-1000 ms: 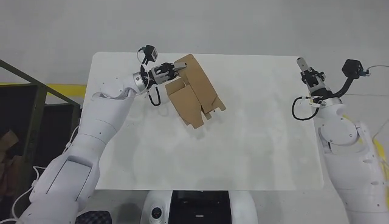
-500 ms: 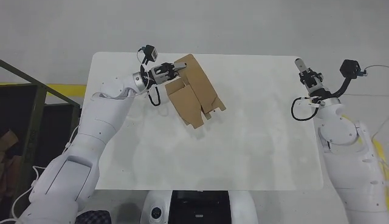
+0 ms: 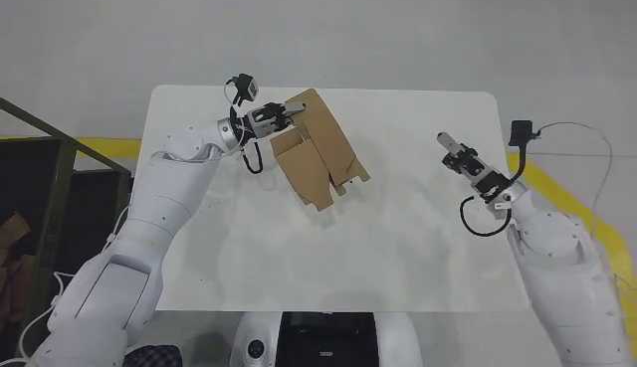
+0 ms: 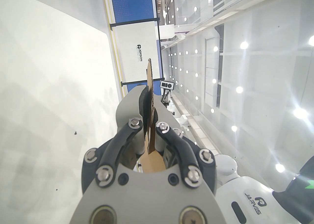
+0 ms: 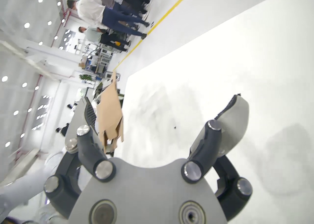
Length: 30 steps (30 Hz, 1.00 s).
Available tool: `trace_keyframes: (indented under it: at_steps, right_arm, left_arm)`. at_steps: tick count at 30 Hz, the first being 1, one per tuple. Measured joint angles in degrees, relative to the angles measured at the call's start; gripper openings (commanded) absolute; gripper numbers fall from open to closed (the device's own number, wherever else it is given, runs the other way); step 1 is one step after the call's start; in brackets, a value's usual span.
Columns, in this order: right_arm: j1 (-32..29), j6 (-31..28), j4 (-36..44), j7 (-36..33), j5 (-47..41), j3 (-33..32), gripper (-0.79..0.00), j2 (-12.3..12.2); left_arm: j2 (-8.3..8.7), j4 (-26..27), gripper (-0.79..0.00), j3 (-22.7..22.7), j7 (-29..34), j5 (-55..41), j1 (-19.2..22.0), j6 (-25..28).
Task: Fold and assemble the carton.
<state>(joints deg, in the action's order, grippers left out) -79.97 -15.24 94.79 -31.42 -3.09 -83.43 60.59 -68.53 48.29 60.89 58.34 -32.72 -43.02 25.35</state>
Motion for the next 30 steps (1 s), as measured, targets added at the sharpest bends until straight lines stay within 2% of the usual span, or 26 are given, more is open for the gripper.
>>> trace_keyframes:
  at_steps: [7, 16, 30]
  right_arm:
    - [-0.7, -1.7, 1.5, -6.3, -7.4, 4.0, 0.000, 0.5]
    - [0.7, -1.8, -0.7, -13.7, -22.4, 8.9, 0.000, 1.5]
    - [1.0, -1.9, -1.3, -13.6, -22.9, 9.6, 0.000, 1.6]
  left_arm:
    - [0.00, 0.0, -0.785, 0.0, 0.0, 0.0, 0.0, 0.0]
    - [0.00, 0.0, -0.785, 0.0, 0.0, 0.0, 0.0, 0.0]
    - [0.00, 0.0, -0.785, 0.0, 0.0, 0.0, 0.0, 0.0]
